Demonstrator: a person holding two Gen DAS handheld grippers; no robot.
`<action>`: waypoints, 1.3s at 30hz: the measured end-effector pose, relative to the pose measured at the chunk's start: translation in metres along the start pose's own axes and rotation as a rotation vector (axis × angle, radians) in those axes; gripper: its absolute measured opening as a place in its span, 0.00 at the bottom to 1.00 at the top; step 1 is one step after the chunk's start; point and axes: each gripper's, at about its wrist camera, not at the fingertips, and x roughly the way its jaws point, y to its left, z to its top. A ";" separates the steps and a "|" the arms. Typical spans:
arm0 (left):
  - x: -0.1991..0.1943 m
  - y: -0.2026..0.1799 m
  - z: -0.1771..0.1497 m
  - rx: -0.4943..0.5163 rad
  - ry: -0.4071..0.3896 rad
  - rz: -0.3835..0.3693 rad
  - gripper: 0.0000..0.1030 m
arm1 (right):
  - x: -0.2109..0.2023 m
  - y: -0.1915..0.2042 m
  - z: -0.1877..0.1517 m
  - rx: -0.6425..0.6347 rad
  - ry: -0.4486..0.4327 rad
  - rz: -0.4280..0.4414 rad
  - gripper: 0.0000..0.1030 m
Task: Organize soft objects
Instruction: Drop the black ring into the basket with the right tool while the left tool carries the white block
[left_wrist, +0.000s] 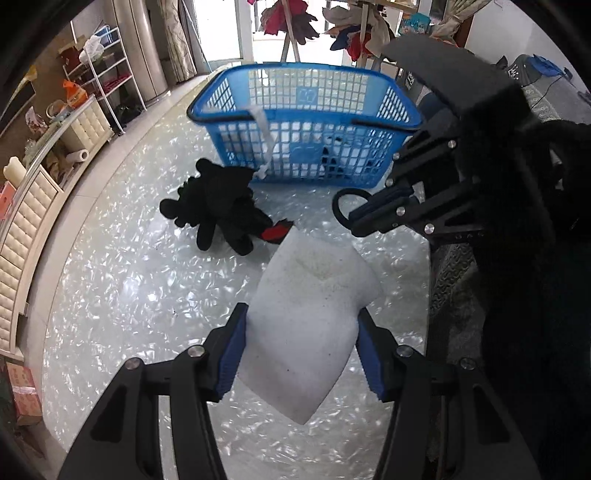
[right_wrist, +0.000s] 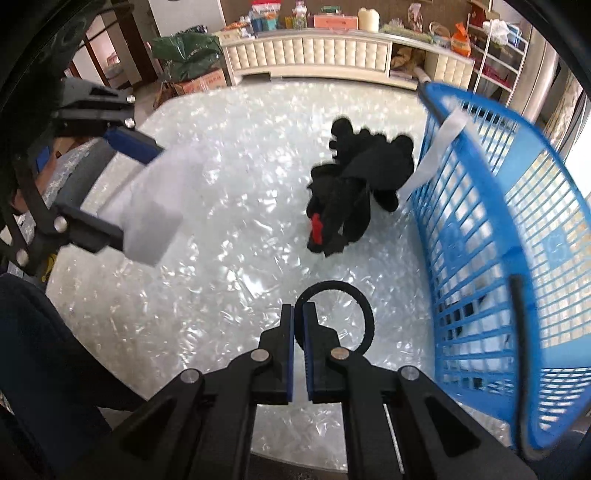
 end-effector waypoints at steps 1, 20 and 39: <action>-0.003 -0.001 0.000 0.000 -0.002 0.003 0.52 | -0.006 0.001 0.000 -0.004 -0.011 -0.002 0.04; -0.020 -0.032 0.055 -0.153 -0.090 0.159 0.53 | -0.112 -0.030 -0.004 -0.042 -0.217 -0.077 0.04; 0.003 -0.020 0.136 -0.310 -0.172 0.216 0.53 | -0.117 -0.102 -0.007 0.061 -0.216 -0.154 0.04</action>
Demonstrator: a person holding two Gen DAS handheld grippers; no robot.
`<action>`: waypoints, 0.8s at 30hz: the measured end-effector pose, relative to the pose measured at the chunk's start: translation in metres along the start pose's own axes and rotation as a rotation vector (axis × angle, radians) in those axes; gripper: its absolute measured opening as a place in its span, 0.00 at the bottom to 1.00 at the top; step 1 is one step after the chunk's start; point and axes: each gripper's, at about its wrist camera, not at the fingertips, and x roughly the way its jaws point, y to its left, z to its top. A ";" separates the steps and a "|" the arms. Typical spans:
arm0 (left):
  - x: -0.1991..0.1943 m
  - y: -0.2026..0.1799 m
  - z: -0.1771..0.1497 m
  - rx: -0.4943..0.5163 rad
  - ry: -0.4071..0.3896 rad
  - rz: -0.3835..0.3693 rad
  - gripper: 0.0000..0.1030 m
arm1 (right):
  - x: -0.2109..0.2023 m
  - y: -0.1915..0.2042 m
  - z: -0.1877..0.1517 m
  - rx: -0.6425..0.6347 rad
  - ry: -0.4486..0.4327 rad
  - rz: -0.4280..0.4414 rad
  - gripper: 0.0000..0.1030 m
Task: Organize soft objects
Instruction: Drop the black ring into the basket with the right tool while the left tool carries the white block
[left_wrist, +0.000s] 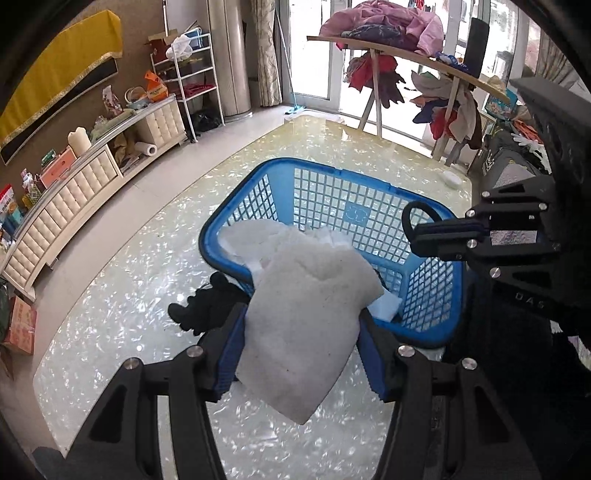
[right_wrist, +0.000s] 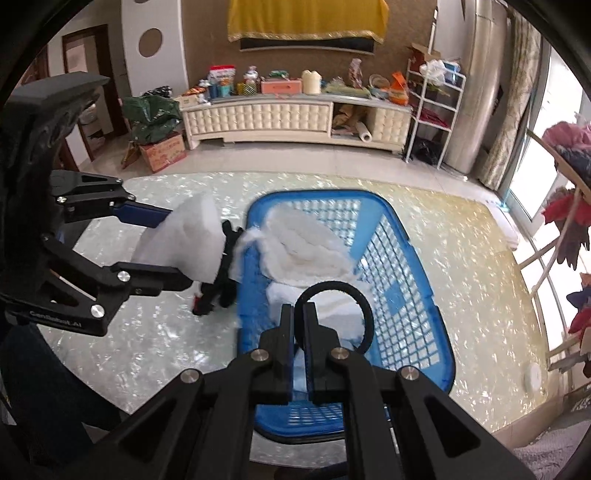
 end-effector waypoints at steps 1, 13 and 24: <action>0.003 -0.001 0.001 -0.001 0.003 0.000 0.53 | 0.005 -0.004 -0.002 0.008 0.015 -0.006 0.04; 0.033 0.000 0.023 -0.022 0.018 0.006 0.54 | 0.050 -0.035 -0.012 0.077 0.159 -0.008 0.04; 0.039 0.000 0.026 -0.049 0.026 0.003 0.54 | 0.059 -0.034 -0.013 0.079 0.205 0.002 0.05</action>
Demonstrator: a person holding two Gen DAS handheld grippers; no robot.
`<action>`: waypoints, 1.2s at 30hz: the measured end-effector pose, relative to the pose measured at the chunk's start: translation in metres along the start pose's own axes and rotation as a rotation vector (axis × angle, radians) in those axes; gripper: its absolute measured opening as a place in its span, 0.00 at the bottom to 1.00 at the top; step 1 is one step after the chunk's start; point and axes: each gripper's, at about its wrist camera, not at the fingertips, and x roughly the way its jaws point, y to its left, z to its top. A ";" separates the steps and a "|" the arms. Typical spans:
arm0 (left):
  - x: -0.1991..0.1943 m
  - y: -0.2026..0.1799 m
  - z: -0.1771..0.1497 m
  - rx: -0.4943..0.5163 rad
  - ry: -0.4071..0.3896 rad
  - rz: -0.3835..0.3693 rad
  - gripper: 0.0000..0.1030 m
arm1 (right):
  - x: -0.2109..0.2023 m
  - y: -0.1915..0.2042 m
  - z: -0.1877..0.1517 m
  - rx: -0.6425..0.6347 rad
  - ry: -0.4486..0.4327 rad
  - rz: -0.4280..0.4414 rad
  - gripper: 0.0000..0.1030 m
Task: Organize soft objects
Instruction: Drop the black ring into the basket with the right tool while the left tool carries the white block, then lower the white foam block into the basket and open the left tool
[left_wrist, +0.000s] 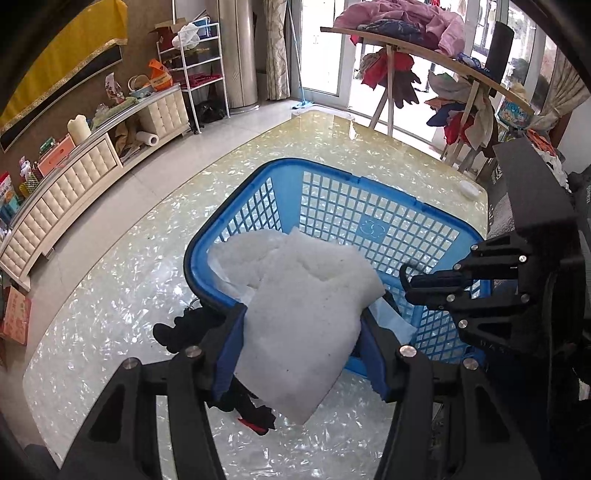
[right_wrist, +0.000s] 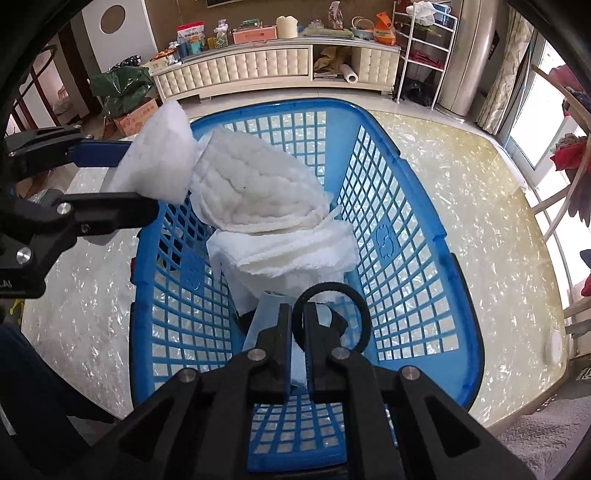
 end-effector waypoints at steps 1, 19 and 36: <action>0.000 0.000 0.000 -0.001 0.000 0.001 0.54 | -0.001 0.000 -0.001 0.004 0.003 -0.001 0.07; -0.002 -0.010 0.006 0.022 0.004 0.005 0.54 | -0.026 -0.012 -0.008 0.024 -0.121 -0.015 0.69; 0.022 -0.024 0.025 0.068 0.029 -0.024 0.56 | -0.037 -0.038 -0.010 0.044 -0.218 -0.060 1.00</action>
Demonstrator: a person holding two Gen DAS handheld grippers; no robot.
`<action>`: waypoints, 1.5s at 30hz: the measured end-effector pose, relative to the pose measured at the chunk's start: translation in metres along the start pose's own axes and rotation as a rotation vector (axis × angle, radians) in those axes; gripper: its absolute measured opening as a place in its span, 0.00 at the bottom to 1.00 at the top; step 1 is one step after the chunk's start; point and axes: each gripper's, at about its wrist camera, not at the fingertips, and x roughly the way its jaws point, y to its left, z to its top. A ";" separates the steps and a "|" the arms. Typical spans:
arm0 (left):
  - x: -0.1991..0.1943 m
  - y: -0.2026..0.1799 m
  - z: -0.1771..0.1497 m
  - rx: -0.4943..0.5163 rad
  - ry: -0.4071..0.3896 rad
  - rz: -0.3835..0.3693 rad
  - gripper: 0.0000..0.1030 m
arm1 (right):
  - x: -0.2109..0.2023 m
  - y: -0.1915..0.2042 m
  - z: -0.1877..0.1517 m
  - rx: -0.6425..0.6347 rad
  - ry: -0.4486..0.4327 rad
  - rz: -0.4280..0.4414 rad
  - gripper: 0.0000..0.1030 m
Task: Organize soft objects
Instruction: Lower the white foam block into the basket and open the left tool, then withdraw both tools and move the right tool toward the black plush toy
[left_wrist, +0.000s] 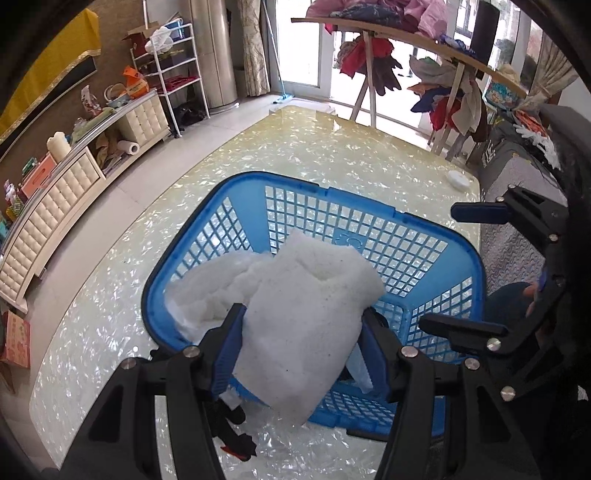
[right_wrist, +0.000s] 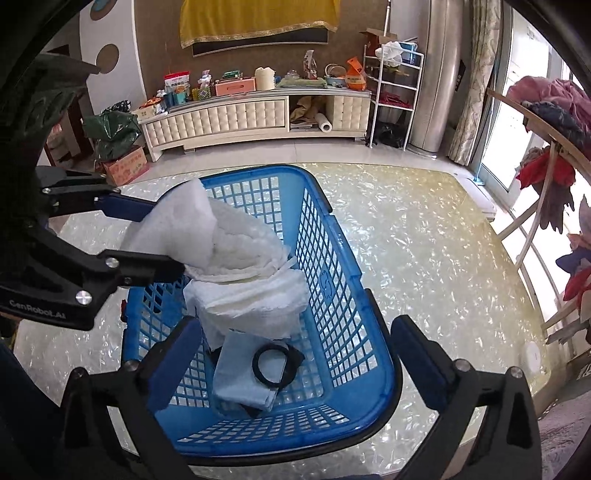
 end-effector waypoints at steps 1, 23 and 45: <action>0.003 0.000 0.001 0.005 0.005 0.000 0.55 | 0.000 -0.001 0.000 0.003 0.000 0.003 1.00; 0.079 0.003 0.011 0.048 0.133 -0.018 0.61 | 0.005 -0.018 -0.003 0.089 0.031 0.041 1.00; 0.048 0.000 0.018 0.038 0.090 0.029 1.00 | -0.001 -0.023 -0.005 0.116 0.004 0.008 1.00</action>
